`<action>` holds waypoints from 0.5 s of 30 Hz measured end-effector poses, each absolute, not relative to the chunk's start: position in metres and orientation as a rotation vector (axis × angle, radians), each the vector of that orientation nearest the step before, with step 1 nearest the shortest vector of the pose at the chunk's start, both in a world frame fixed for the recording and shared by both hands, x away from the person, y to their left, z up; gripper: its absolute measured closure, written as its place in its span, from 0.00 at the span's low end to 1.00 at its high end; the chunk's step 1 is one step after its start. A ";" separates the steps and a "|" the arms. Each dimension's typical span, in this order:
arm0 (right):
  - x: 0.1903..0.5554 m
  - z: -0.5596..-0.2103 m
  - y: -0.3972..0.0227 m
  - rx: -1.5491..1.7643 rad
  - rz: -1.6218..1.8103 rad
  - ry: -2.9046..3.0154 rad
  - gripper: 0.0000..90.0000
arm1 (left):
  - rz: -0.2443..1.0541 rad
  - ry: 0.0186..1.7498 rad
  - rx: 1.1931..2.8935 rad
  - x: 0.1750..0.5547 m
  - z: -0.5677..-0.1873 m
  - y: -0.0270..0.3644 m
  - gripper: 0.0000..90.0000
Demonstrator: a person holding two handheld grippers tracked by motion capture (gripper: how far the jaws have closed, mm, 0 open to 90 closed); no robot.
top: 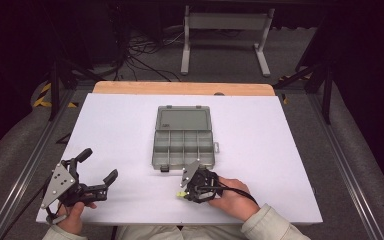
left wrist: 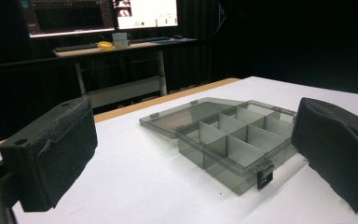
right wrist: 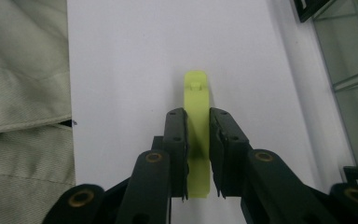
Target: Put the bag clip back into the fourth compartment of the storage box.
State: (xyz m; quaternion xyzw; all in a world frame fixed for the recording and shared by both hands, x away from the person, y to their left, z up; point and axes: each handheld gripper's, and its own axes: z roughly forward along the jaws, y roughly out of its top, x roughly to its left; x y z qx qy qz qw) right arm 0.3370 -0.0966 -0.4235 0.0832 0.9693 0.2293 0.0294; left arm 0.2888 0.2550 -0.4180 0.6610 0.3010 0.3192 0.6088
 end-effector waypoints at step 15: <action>0.338 -0.391 -0.106 0.254 0.845 2.916 0.86 | 0.739 0.696 1.526 0.289 -0.418 0.255 0.01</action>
